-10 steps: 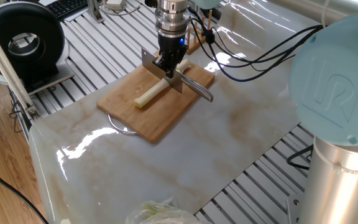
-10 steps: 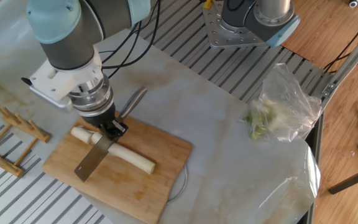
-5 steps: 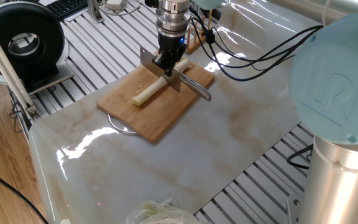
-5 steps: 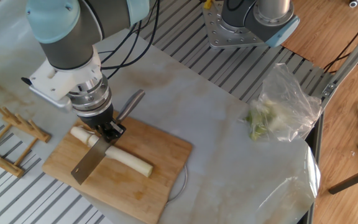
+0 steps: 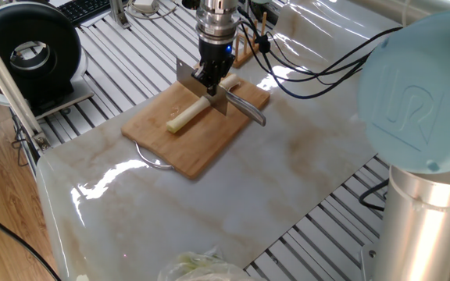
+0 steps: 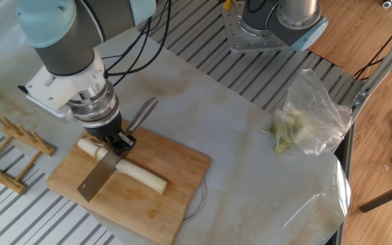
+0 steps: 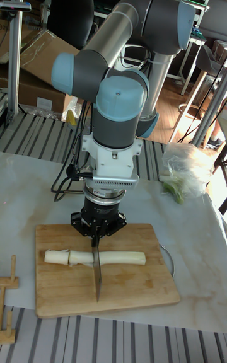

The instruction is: Chop the scallions

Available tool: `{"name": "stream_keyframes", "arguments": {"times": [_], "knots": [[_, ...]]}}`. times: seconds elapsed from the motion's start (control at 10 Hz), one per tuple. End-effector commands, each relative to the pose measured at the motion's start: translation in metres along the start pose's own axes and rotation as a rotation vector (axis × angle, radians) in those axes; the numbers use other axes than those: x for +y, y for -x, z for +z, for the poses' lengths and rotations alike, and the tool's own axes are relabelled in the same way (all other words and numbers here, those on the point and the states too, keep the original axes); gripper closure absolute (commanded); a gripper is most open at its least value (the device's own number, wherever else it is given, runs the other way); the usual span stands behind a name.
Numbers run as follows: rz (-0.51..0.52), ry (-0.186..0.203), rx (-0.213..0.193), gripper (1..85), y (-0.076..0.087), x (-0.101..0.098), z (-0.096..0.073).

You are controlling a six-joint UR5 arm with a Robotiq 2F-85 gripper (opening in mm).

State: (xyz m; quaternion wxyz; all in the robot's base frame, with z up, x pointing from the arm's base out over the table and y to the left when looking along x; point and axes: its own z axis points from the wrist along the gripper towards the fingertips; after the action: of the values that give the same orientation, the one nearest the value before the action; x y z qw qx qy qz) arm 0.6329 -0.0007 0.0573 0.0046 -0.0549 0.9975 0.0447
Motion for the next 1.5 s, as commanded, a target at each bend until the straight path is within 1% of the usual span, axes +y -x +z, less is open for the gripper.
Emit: {"name": "stream_keyframes", "arguments": {"times": [0.0,0.1,0.2,0.3,0.4,0.5,0.6,0.8,1.0,1.2,1.4], "knots": [[0.017,0.007,0.005,84.3,-0.001,0.004,0.004],[0.014,0.021,0.039,84.3,-0.011,0.007,-0.006],[0.008,0.025,0.06,84.3,-0.018,0.006,-0.016],[0.005,0.023,0.074,84.3,-0.022,0.003,-0.023],[0.011,0.017,0.076,84.3,-0.022,0.003,-0.021],[0.004,0.022,0.059,84.3,-0.019,0.008,-0.017],[-0.004,0.031,0.059,84.3,-0.019,0.01,-0.016],[-0.001,0.03,0.061,84.3,-0.02,0.011,-0.018],[-0.001,0.014,0.061,84.3,-0.018,0.01,-0.024],[0.006,-0.006,0.072,84.3,-0.018,0.01,-0.028],[0.011,-0.007,0.068,84.3,-0.015,0.011,-0.028]]}}
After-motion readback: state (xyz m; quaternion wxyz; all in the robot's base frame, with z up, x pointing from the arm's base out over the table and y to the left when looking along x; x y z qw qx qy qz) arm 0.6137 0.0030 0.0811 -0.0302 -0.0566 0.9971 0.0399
